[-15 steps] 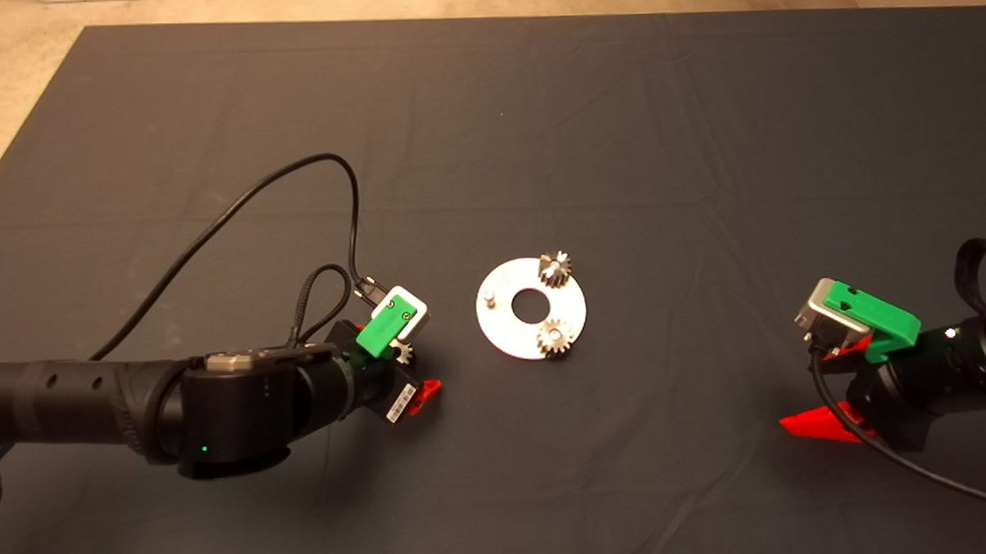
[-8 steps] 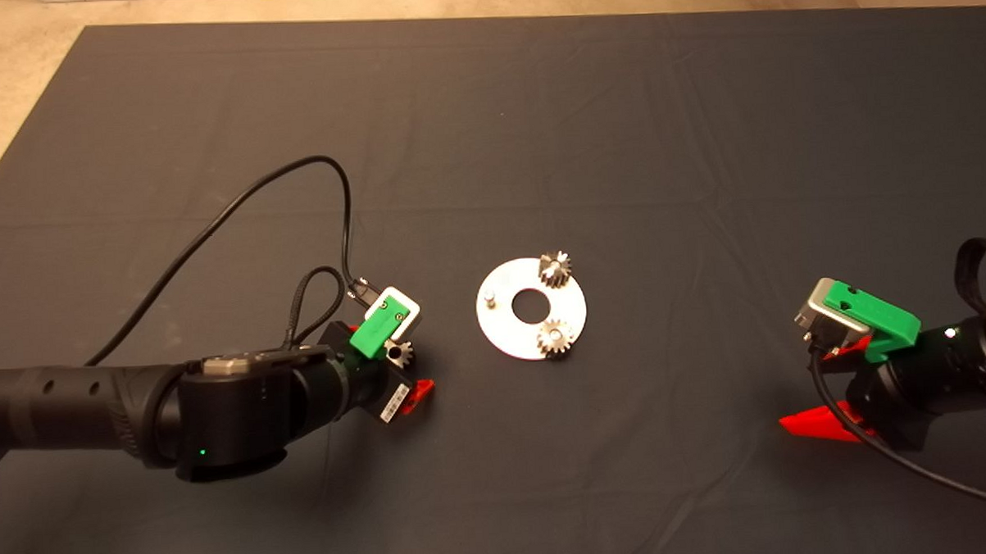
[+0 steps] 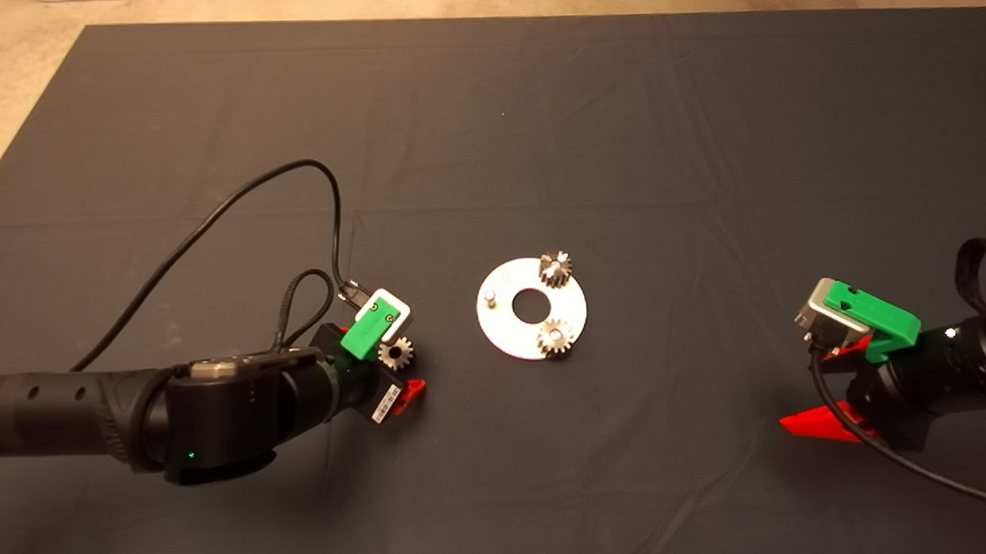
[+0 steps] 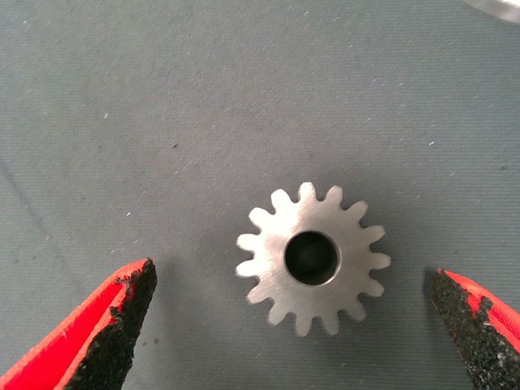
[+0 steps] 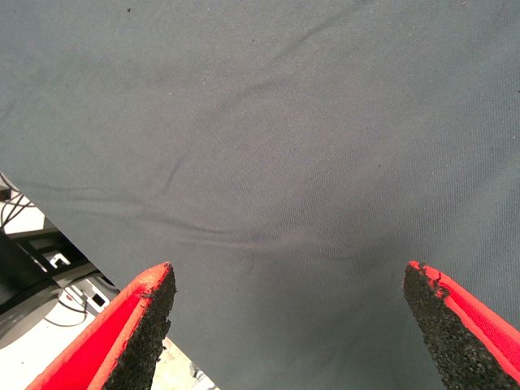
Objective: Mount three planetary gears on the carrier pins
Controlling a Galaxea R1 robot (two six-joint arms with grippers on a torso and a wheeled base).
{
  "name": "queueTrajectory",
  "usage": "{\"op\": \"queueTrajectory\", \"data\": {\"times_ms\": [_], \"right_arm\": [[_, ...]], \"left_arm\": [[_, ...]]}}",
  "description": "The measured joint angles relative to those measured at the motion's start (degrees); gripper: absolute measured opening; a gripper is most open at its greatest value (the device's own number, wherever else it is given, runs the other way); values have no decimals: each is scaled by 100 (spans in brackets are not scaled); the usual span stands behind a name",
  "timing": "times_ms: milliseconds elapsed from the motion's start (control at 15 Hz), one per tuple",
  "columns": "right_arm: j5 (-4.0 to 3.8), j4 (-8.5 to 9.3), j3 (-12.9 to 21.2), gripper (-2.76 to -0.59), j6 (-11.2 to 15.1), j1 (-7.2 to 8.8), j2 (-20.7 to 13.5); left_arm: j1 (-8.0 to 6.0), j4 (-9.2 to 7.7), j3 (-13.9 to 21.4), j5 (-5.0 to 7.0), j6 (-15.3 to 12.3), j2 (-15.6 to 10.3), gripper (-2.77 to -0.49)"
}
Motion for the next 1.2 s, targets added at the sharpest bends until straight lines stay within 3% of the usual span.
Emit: {"op": "queueTrajectory", "data": {"times_ms": [133,600,800,1200], "right_arm": [[-5,0,0,-129,0,-2,0],[-5,-2,0,-129,0,-1,-17],[-2,-2,0,-129,0,-2,-17],[-2,-2,0,-129,0,-2,-17]], "left_arm": [[0,0,0,-82,0,11,-94],[-1,0,0,-86,0,18,-128],[-1,2,-2,-173,0,18,-144],[0,22,-56,-176,0,16,-157]]}}
